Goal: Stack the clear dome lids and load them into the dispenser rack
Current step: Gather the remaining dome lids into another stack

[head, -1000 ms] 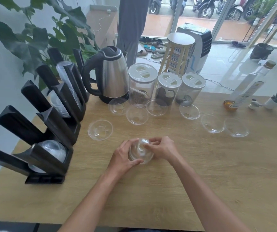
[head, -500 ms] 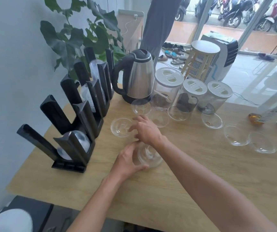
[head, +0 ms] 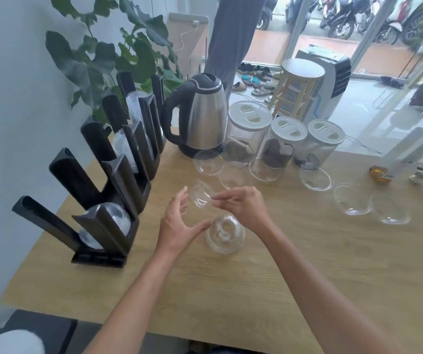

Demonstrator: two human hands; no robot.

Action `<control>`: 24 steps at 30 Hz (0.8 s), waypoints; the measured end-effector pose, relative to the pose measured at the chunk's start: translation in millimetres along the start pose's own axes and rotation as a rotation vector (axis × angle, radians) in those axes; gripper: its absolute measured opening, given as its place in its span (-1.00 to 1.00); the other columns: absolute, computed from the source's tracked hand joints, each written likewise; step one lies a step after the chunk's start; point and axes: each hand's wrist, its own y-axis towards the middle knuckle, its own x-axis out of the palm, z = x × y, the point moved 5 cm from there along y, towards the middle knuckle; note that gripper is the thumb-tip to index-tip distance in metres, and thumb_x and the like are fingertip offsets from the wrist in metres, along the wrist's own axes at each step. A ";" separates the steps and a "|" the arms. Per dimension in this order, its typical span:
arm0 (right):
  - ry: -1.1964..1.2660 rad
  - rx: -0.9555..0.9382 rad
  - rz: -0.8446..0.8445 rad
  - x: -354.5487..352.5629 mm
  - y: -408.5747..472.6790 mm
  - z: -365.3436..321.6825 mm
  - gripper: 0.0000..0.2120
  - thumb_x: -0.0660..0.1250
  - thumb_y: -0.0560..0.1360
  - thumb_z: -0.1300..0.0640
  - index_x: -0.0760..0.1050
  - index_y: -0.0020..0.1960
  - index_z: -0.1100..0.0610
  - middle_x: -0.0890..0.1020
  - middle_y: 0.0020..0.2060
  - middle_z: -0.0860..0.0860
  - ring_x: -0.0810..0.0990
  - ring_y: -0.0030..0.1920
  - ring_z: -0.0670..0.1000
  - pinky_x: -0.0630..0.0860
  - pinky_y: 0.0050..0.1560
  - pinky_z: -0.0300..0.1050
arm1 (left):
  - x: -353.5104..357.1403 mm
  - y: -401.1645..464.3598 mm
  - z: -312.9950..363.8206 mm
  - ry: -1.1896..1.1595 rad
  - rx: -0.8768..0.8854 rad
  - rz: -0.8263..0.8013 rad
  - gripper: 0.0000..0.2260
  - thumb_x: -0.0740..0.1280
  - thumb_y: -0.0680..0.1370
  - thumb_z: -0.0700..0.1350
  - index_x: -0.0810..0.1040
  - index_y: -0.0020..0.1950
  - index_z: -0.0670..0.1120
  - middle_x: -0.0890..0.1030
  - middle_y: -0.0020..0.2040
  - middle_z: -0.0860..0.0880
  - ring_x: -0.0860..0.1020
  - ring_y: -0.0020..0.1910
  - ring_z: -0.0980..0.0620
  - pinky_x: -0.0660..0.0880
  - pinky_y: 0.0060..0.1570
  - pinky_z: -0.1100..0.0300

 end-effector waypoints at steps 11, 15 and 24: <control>0.462 0.267 0.141 -49.7 -47.3 40.4 -0.70 0.61 0.41 0.04 0.73 0.10 0.09 0.79 -0.10 -0.02 0.73 -0.10 -0.15 0.63 -0.02 -0.20 | 43.8 15.5 34.1 0.137 0.171 -0.172 -0.14 0.64 0.26 0.21 0.38 0.50 0.19 0.44 0.22 0.09 0.48 0.13 0.31 0.34 0.01 0.58; 0.226 0.314 0.359 -63.9 -39.5 57.3 -0.74 0.51 0.48 -0.16 0.72 0.04 0.00 0.76 -0.10 -0.10 0.71 -0.08 -0.10 0.66 0.01 -0.04 | 46.2 3.4 20.9 0.292 0.221 -0.261 -0.13 0.64 0.25 0.14 0.37 0.51 0.21 0.35 0.16 0.11 0.47 0.06 0.30 0.41 0.02 0.50; -0.713 -0.028 0.225 -30.1 21.9 47.5 -0.65 0.49 0.51 0.11 0.65 0.29 0.01 0.53 0.44 0.07 0.37 0.46 0.18 0.37 0.46 0.08 | 59.7 -1.6 3.1 0.391 0.192 -0.337 -0.09 0.56 0.29 0.22 0.23 0.58 0.28 0.31 0.30 0.10 0.42 0.23 0.13 0.51 0.12 0.22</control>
